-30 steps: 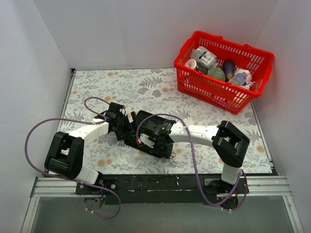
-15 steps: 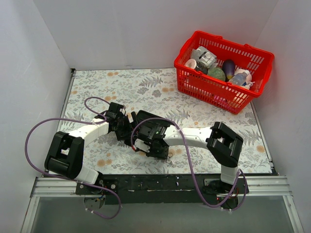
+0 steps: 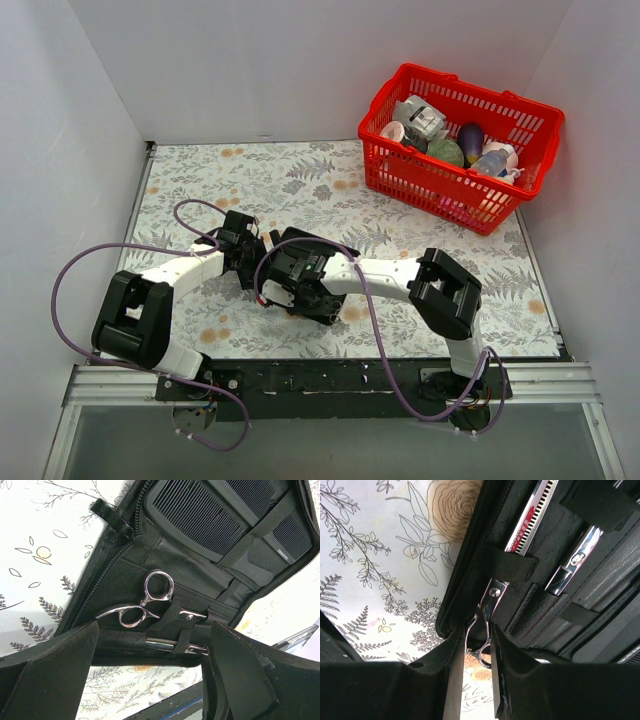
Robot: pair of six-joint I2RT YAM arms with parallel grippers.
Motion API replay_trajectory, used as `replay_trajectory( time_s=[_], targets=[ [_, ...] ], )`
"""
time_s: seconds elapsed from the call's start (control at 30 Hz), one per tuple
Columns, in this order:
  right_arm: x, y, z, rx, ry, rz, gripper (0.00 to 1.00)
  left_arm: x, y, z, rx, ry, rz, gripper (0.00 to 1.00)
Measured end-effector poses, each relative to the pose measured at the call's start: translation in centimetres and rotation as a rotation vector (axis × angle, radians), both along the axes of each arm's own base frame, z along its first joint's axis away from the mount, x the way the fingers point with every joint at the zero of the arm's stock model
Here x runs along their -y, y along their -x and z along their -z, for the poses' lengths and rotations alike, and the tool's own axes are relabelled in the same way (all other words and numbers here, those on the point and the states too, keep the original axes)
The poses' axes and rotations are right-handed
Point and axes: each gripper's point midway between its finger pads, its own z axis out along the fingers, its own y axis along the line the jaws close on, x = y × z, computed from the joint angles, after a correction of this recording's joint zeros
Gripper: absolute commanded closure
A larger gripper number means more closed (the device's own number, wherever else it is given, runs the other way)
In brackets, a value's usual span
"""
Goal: Sort the hair-cutting tools
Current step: Place the scissors in the hairdressing tool bag.
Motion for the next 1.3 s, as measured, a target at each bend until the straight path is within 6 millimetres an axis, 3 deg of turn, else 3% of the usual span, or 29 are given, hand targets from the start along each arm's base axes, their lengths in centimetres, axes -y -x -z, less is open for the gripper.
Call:
replay_trajectory(
  time_s=[0.57, 1.0, 1.2, 1.3],
  targets=[
    [-1.6, -0.5, 0.1, -0.005, -0.01, -0.019, 0.99, 0.0, 0.0, 0.0, -0.001, -0.004, 0.006, 0.02],
    [-4.4, -1.2, 0.4, -0.019, -0.081, -0.03, 0.99, 0.0, 0.0, 0.0, -0.004, -0.008, 0.009, 0.02],
    [-4.5, -1.2, 0.5, -0.036, -0.086, -0.024, 0.99, 0.0, 0.0, 0.1, -0.007, -0.009, 0.009, 0.02],
    [-4.5, -1.2, 0.5, -0.041, -0.088, -0.018, 0.93, 0.0, 0.0, 0.1, -0.008, -0.008, 0.009, 0.02]
  ],
)
